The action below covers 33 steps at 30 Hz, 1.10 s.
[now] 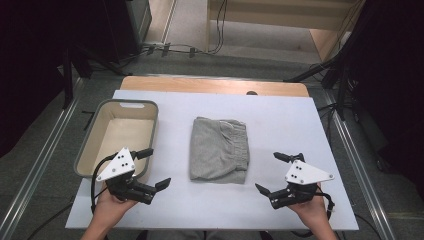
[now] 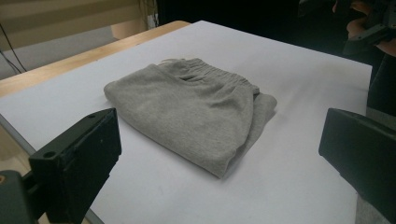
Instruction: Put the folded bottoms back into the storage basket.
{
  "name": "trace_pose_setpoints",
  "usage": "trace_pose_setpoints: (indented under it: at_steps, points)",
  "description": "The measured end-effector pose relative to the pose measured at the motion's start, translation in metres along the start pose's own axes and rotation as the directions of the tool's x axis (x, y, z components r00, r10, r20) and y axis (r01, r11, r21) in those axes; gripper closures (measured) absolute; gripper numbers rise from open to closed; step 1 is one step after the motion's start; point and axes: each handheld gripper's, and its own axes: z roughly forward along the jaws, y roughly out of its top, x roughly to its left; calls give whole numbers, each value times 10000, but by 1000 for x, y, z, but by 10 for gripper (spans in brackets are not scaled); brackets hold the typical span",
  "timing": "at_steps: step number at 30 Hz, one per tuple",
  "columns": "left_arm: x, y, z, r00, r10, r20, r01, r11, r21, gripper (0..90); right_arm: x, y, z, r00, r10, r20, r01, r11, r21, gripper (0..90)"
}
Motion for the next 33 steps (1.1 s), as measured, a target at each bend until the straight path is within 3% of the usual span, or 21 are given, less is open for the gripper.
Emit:
trace_pose_setpoints:
  at_steps: [8,19,23,33]
  points:
    - [-1,0,2,10000,-2,34,2,10000,43,0,4,1,10,9987,-463,-192,465,9988,126,0]
    - [0,-1,0,10000,-41,-58,41,10000,72,0,8,-3,22,9967,-742,-329,758,9959,495,0]
    - [0,0,0,10000,-58,-65,59,10000,32,0,10,-2,31,9926,-1151,-388,1176,9905,718,0]
    - [0,-1,0,10000,-67,-28,67,10000,69,0,10,-3,50,9861,-1572,-531,1623,9804,1115,0]
